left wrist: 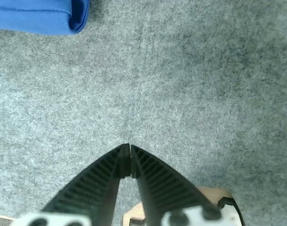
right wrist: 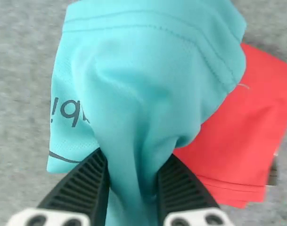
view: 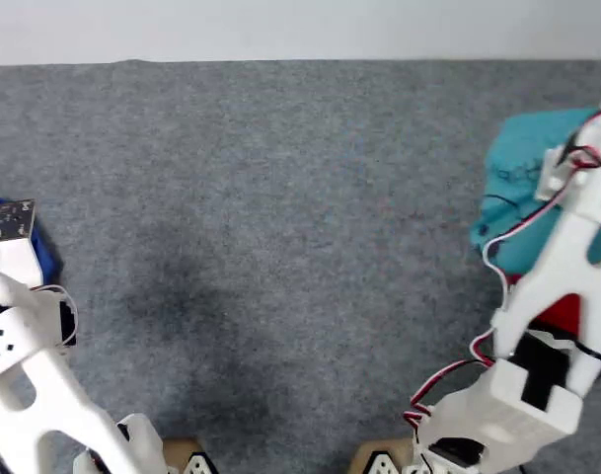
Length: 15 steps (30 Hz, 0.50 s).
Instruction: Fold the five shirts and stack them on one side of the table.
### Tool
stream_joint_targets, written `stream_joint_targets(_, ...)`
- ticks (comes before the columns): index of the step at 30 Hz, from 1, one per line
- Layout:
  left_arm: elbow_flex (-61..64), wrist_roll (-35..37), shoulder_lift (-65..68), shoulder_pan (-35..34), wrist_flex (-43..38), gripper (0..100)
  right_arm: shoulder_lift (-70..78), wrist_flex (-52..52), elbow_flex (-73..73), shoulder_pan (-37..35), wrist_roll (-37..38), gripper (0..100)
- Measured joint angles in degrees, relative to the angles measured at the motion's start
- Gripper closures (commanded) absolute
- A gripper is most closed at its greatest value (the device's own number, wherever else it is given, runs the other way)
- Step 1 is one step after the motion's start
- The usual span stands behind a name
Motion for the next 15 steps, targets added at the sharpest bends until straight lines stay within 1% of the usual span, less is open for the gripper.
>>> stream_joint_targets(8, 0.0, 0.0, 0.0, 0.0, 0.0, 100, 6.0, -2.9, 0.0, 8.4, 5.4, 98.9)
stream_joint_targets(15, 0.1, 0.0, 0.0, 0.0, -0.1, 100, 10.0, -5.6, 0.0, 12.7, 8.6, 98.9)
